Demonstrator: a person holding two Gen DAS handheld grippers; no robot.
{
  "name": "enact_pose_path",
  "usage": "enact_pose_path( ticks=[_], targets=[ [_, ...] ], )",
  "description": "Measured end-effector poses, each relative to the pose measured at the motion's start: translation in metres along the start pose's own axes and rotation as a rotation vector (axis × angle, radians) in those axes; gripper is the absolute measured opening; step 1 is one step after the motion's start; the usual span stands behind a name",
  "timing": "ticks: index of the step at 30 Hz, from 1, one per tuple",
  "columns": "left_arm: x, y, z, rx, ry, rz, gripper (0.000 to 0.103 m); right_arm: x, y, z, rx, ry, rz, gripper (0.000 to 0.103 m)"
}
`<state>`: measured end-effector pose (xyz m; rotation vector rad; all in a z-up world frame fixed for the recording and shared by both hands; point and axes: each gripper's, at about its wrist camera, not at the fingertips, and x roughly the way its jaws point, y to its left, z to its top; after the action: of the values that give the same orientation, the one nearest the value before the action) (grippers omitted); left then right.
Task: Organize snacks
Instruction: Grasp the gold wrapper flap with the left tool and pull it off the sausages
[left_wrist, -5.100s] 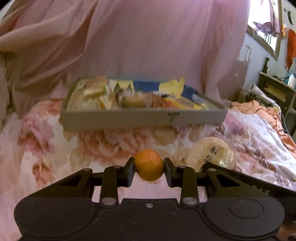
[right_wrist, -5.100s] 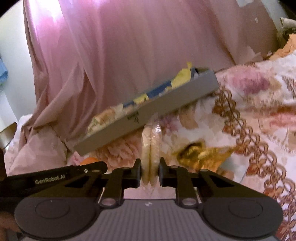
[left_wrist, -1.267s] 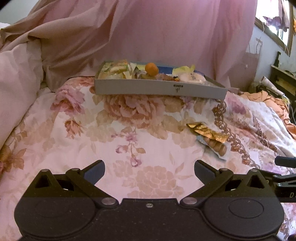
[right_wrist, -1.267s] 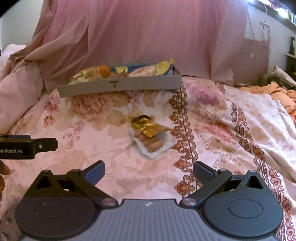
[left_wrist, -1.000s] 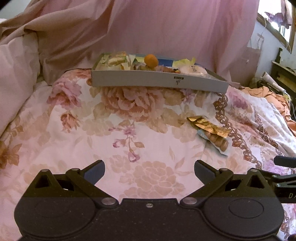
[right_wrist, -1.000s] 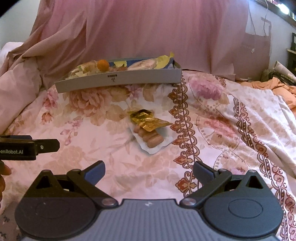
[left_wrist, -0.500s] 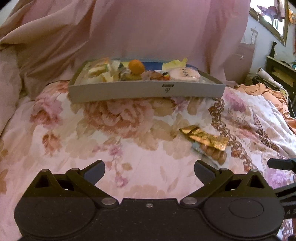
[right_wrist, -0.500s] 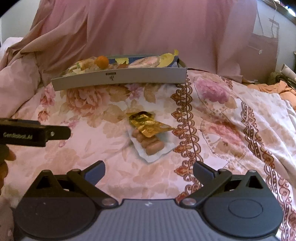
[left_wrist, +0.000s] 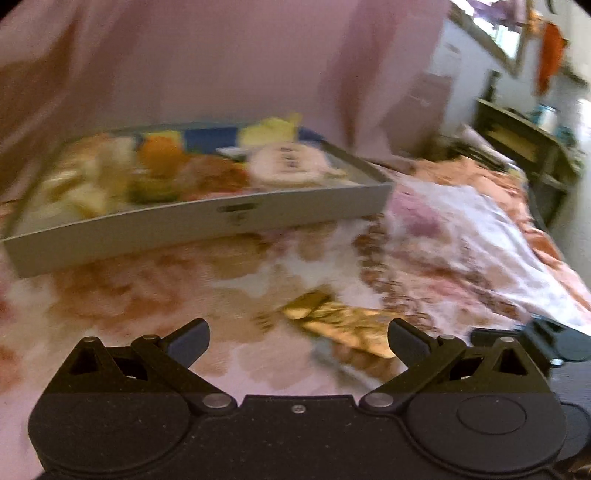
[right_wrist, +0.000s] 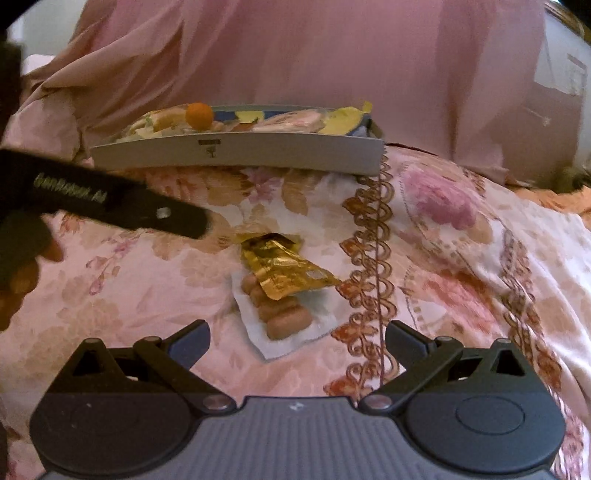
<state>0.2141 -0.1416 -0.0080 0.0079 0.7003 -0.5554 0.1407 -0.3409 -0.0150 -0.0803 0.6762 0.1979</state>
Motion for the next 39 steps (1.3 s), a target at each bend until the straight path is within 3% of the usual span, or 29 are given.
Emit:
enact_pose_path(
  ticks=[3, 7, 12, 17, 21, 25, 30, 32, 39],
  targets=[
    [0.019, -0.001, 0.009, 0.025, 0.038, -0.075, 0.102, 0.01, -0.002, 0.001, -0.04, 0.0, 0.02, 0.103],
    [0.044, -0.001, 0.018, -0.069, 0.112, -0.114, 0.102, 0.023, -0.01, 0.001, -0.056, -0.004, 0.031, 0.103],
    [0.07, -0.005, 0.025, -0.264, 0.171, -0.075, 0.102, 0.036, -0.02, 0.0, -0.026, 0.002, 0.055, 0.103],
    [0.094, -0.022, 0.028, -0.346, 0.229, 0.05, 0.102, 0.042, -0.024, -0.001, -0.004, -0.006, 0.086, 0.103],
    [0.113, -0.037, 0.029, -0.322, 0.297, 0.162, 0.102, 0.046, -0.023, -0.001, -0.01, -0.01, 0.099, 0.103],
    [0.126, -0.046, 0.033, -0.275, 0.341, 0.218, 0.102, 0.051, -0.019, -0.002, -0.03, -0.009, 0.115, 0.101],
    [0.134, -0.041, 0.041, -0.28, 0.372, 0.238, 0.102, 0.054, -0.012, -0.002, -0.07, -0.011, 0.145, 0.097],
    [0.134, -0.034, 0.043, -0.273, 0.38, 0.243, 0.102, 0.054, -0.011, -0.002, -0.071, -0.004, 0.161, 0.089],
    [0.12, -0.016, 0.042, -0.217, 0.39, 0.204, 0.092, 0.05, -0.007, 0.0, -0.073, 0.028, 0.202, 0.079]
  ],
)
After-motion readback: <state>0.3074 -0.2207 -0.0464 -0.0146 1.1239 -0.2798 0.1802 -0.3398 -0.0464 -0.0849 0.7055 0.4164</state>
